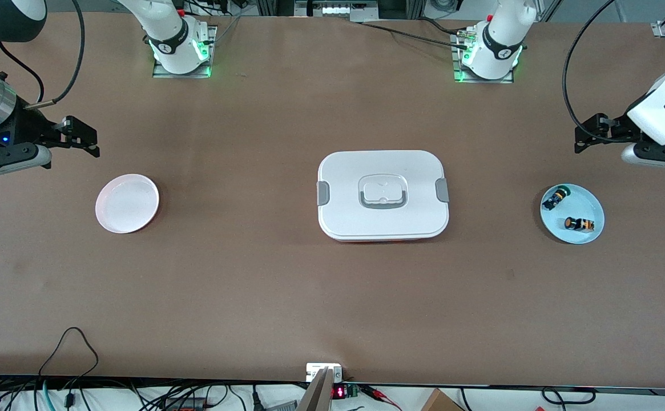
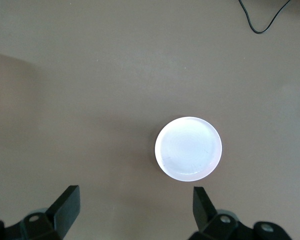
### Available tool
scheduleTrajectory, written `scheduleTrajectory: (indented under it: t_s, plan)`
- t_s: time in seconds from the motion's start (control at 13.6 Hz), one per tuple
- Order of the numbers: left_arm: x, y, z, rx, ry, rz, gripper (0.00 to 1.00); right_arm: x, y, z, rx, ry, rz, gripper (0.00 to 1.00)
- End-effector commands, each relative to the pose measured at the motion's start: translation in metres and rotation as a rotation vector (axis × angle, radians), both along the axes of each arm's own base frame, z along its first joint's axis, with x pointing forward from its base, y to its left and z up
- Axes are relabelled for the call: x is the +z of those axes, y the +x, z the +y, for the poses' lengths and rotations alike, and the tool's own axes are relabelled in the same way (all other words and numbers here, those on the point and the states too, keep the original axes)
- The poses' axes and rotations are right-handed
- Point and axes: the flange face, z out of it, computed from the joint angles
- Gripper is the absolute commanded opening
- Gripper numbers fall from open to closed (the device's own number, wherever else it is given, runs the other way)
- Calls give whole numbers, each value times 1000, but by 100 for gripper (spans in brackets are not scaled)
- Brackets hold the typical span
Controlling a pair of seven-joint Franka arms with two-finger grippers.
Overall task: Transfer orange switch to right arm and place
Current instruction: 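Move the left gripper toward the light blue dish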
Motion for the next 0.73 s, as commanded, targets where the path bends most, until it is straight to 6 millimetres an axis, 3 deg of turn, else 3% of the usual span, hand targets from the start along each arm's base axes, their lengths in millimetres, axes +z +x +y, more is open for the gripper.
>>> scheduleTrajectory:
  t_s: [0.0, 0.37, 0.51, 0.59, 0.66]
  plan:
    - [5, 4, 0, 1, -22, 6, 100, 5, -1, -1, 0, 12, -6, 100]
    - [4, 5, 1, 3, -22, 14, 100, 5, 0, -1, 0, 13, -7, 100]
    - [-14, 13, 2, 6, -21, 58, 100, 5, 0, -1, 0, 13, -7, 100]
    - [-17, 21, 5, 11, -16, 58, 100, 5, 0, -1, 0, 13, -7, 100]
    - [-34, 34, 12, 21, -7, 81, 100, 5, 0, -1, 0, 14, -7, 100]
